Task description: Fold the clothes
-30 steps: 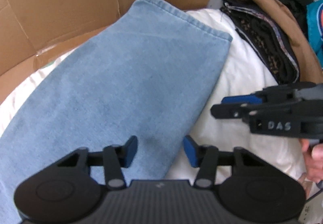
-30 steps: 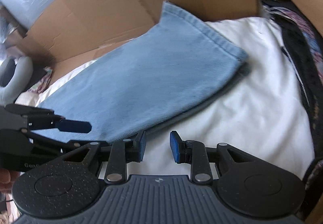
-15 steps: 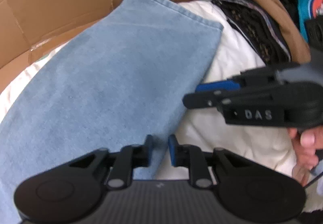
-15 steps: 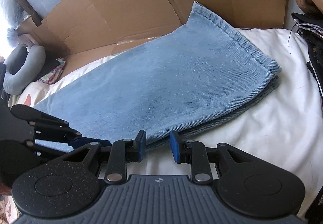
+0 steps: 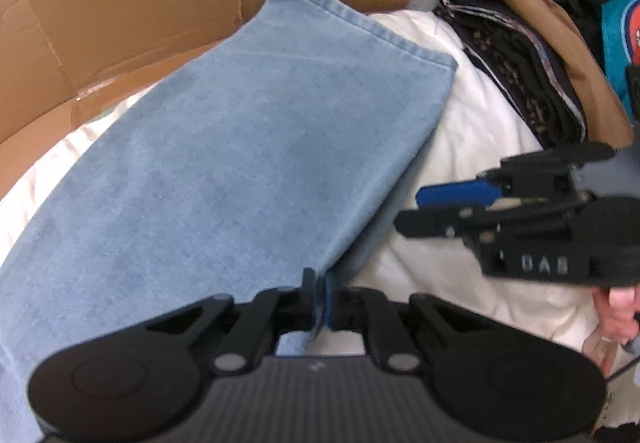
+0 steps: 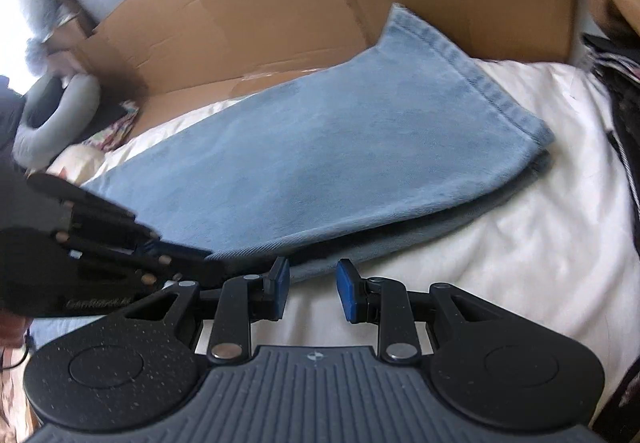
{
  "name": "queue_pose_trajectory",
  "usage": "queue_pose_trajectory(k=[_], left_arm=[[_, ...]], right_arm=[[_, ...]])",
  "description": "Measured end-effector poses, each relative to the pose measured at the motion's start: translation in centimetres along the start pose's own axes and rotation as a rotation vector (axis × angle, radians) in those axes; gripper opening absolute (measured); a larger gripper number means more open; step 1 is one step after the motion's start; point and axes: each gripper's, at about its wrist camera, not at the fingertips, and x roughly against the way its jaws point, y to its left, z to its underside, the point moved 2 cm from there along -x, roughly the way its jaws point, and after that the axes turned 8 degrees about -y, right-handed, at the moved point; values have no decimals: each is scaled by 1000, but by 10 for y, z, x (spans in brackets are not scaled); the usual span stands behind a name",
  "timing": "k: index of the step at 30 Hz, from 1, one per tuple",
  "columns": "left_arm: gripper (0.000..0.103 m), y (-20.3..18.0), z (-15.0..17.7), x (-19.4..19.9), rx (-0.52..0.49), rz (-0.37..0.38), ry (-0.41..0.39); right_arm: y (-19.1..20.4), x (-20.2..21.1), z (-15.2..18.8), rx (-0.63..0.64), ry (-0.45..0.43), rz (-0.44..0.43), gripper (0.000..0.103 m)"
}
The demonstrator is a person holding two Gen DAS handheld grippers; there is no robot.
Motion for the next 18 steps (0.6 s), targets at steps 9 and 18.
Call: queue_pose_trajectory(k=[9,18], left_arm=[[3,12,-3,11,62,-1,-49],[4,-2,10,-7,52,41,26]], right_arm=[[13,-30,-6,70,49,-23,30],[6,-27,19,73,134,-33,32]])
